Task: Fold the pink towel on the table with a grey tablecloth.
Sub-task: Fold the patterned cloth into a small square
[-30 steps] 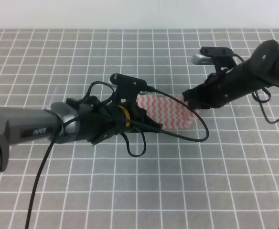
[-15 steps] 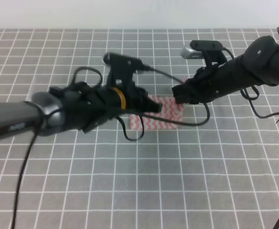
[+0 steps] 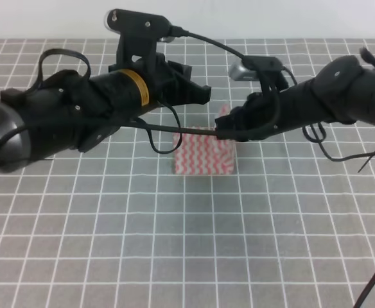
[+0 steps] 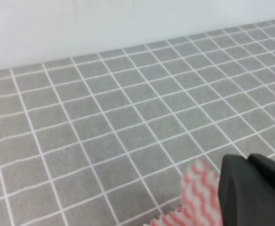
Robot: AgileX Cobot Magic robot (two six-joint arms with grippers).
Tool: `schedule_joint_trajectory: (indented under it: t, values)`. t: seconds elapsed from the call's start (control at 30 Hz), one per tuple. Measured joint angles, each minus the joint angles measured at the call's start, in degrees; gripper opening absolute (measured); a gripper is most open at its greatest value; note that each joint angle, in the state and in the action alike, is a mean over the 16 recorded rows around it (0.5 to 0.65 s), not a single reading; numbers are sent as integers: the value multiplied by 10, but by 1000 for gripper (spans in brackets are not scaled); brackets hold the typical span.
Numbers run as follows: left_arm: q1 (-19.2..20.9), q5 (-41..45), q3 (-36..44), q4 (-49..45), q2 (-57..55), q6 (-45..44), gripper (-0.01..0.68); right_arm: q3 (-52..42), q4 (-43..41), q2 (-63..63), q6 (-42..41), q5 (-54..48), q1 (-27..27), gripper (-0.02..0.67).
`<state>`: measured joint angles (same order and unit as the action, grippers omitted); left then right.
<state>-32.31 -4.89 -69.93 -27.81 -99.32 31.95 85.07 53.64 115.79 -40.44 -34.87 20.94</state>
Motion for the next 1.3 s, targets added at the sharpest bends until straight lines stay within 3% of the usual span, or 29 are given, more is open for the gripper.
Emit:
schedule_joint_trajectory:
  t: [0.57, 1.3]
  values:
    - [0, -4, 0, -1, 10, 0, 0, 23, 52, 49, -49, 23, 48, -15]
    - [0, -9, 0, -2, 8, 0, 0, 51, 40, 68, -46, 6, 54, 9]
